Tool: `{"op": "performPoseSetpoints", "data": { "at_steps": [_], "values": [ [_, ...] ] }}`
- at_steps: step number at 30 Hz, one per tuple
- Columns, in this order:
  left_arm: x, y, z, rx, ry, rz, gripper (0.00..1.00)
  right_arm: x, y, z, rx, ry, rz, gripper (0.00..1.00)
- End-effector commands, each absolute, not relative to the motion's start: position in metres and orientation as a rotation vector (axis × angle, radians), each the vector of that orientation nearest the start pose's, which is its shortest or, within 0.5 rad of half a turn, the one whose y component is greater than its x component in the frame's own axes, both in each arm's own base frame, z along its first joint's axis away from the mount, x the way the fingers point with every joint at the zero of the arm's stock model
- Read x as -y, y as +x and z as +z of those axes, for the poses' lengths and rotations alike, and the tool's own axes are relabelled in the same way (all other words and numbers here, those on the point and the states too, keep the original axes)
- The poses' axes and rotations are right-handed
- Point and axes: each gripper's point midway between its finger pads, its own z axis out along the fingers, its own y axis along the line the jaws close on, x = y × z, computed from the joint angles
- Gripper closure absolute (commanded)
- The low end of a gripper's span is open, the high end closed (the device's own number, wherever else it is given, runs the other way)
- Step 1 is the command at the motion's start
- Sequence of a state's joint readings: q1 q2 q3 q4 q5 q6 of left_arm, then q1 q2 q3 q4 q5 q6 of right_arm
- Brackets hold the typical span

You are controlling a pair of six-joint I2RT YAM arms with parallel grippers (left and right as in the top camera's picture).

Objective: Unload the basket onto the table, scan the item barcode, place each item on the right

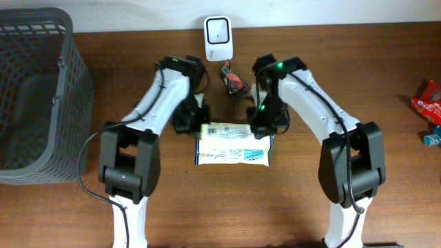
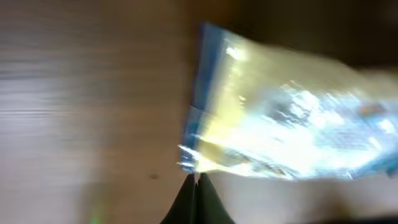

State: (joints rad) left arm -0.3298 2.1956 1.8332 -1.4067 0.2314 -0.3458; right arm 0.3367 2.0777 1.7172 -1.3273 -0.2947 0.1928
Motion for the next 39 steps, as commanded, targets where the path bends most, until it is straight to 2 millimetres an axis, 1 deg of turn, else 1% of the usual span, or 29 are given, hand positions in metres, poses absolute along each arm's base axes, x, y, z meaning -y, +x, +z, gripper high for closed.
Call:
{"op": "performPoseSetpoints", "data": {
  "at_steps": [1, 4, 5, 7, 8, 9, 10, 11, 13, 14, 15, 16, 17, 18, 19, 20, 21, 22, 24, 27, 28, 29, 31, 32, 33, 34, 35, 36, 39],
  "values": [
    [0.199, 0.309, 0.044, -3.455, 0.122, -0.437, 1.0, -0.198, 0.295, 0.061, -3.326, -0.359, 0.816, 0.96],
    [0.198, 0.313, 0.023, -3.423, 0.115, -0.454, 1.0, -0.197, 0.284, 0.031, -3.342, -0.287, 0.838, 0.96],
    [0.193, 0.318, 0.014, -3.403, 0.096, -0.452, 1.0, -0.19, 0.282, 0.021, -3.36, -0.242, 0.784, 0.96],
    [0.18, 0.324, 0.003, -3.388, 0.052, -0.421, 1.0, -0.168, 0.286, 0.008, -3.395, -0.129, 0.569, 0.96],
    [0.158, 0.327, -0.005, -3.39, -0.057, -0.265, 1.0, -0.143, 0.292, 0.0, -3.4, -0.067, 0.313, 0.96],
    [0.128, 0.33, -0.009, -3.377, -0.199, -0.043, 1.0, -0.127, 0.296, -0.002, -3.393, -0.037, 0.166, 0.96],
    [0.118, 0.331, -0.009, -3.374, -0.233, 0.019, 1.0, -0.117, 0.298, -0.004, -3.385, -0.033, 0.081, 0.96],
    [0.107, 0.331, -0.007, -3.38, -0.275, 0.041, 1.0, -0.101, 0.302, -0.004, -3.368, -0.024, -0.05, 0.96],
    [0.097, 0.335, 0.0, -3.384, -0.322, 0.045, 1.0, -0.09, 0.308, 0.005, -3.355, 0.004, -0.142, 0.96],
    [0.095, 0.339, 0.008, -3.38, -0.338, 0.041, 1.0, -0.087, 0.312, 0.015, -3.354, 0.004, -0.173, 0.96],
    [0.095, 0.348, 0.025, -3.364, -0.345, 0.029, 1.0, -0.089, 0.318, 0.031, -3.35, -0.01, -0.17, 0.96],
    [0.097, 0.354, 0.035, -3.349, -0.342, 0.017, 1.0, -0.093, 0.324, 0.043, -3.342, -0.049, -0.144, 0.96],
    [0.104, 0.36, 0.049, -3.333, -0.33, -0.026, 1.0, -0.099, 0.329, 0.053, -3.331, -0.065, -0.108, 0.96],
    [0.117, 0.364, 0.061, -3.325, -0.282, -0.117, 1.0, -0.105, 0.337, 0.064, -3.31, -0.093, -0.051, 0.96],
    [0.135, 0.366, 0.07, -3.317, -0.203, -0.254, 1.0, -0.106, 0.344, 0.071, -3.287, -0.09, -0.041, 0.96],
    [0.162, 0.367, 0.079, -3.298, -0.124, -0.448, 1.0, -0.103, 0.356, 0.081, -3.252, -0.058, -0.013, 0.96],
    [0.188, 0.369, 0.082, -3.267, -0.064, -0.591, 1.0, -0.102, 0.363, 0.083, -3.238, -0.016, 0.056, 0.96],
    [0.197, 0.371, 0.08, -3.247, -0.033, -0.613, 1.0, -0.102, 0.365, 0.083, -3.24, 0.004, 0.144, 0.96],
    [0.225, 0.376, 0.07, -3.184, 0.029, -0.647, 1.0, -0.103, 0.365, 0.082, -3.238, -0.05, 0.385, 0.96],
    [0.271, 0.377, 0.062, -3.086, 0.158, -0.839, 1.0, -0.098, 0.364, 0.074, -3.213, -0.054, 0.591, 0.96],
    [0.281, 0.38, 0.059, -3.068, 0.151, -0.858, 1.0, -0.098, 0.365, 0.067, -3.197, -0.035, 0.649, 0.96],
    [0.289, 0.383, 0.053, -3.055, 0.155, -0.859, 1.0, -0.098, 0.364, 0.058, -3.188, -0.024, 0.669, 0.96],
    [0.29, 0.387, 0.038, -3.056, 0.156, -0.826, 1.0, -0.099, 0.363, 0.041, -3.176, -0.033, 0.666, 0.96],
    [0.286, 0.391, 0.027, -3.065, 0.144, -0.772, 1.0, -0.098, 0.363, 0.03, -3.161, -0.038, 0.659, 0.96],
    [0.271, 0.397, 0.014, -3.079, 0.103, -0.635, 1.0, -0.094, 0.363, 0.022, -3.161, -0.021, 0.622, 0.96],
    [0.247, 0.401, 0.001, -3.1, 0.014, -0.429, 1.0, -0.081, 0.364, 0.012, -3.177, 0.044, 0.492, 0.96],
    [0.209, 0.405, -0.005, -3.108, -0.103, -0.179, 1.0, -0.062, 0.366, 0.004, -3.184, 0.107, 0.305, 0.96],
    [0.201, 0.406, -0.005, -3.109, -0.121, -0.153, 1.0, -0.058, 0.367, 0.003, -3.18, 0.105, 0.267, 0.96],
    [0.16, 0.42, -0.004, -3.081, -0.256, -0.035, 1.0, -0.057, 0.374, 0.009, -3.165, 0.142, 0.249, 0.96]
  ]
}}
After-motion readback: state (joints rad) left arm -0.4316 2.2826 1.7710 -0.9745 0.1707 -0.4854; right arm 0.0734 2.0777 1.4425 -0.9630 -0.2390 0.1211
